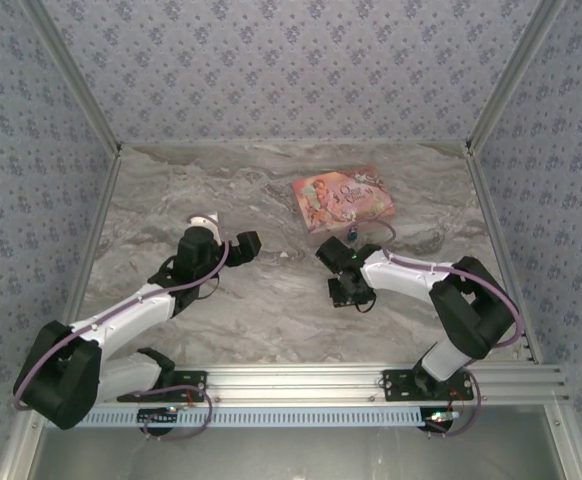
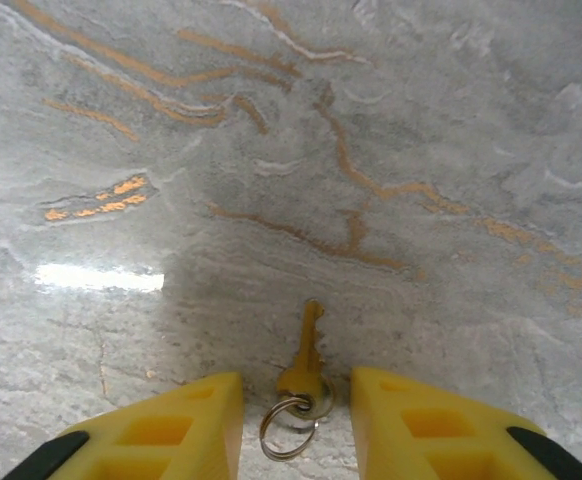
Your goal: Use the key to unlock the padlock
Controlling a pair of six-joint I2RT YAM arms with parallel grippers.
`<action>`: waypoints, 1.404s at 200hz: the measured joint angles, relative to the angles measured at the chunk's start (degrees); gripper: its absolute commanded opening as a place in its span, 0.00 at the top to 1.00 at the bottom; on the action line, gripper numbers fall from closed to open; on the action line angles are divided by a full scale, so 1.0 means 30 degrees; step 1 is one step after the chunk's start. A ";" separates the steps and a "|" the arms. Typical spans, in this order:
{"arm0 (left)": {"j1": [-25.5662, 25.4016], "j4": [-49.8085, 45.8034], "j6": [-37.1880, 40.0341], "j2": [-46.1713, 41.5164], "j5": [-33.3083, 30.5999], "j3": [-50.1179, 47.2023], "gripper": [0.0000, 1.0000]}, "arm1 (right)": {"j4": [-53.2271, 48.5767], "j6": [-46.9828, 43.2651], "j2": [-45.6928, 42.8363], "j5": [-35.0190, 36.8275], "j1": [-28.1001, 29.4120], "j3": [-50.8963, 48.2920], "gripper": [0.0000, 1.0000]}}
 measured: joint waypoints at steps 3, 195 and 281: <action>0.0000 0.0000 0.0000 0.0000 -0.0007 0.0000 0.01 | -0.0007 0.0000 0.0000 0.0015 0.0000 0.0000 0.69; 0.0000 -0.0583 0.0000 -0.0168 -0.0015 0.0233 0.00 | -0.0634 0.0051 -0.0517 0.0517 0.0306 0.0219 1.00; 0.0000 -0.3432 -0.3220 -0.1909 0.0335 0.2616 0.04 | 0.2098 -0.3279 -0.5763 0.3002 0.0831 -0.0641 1.00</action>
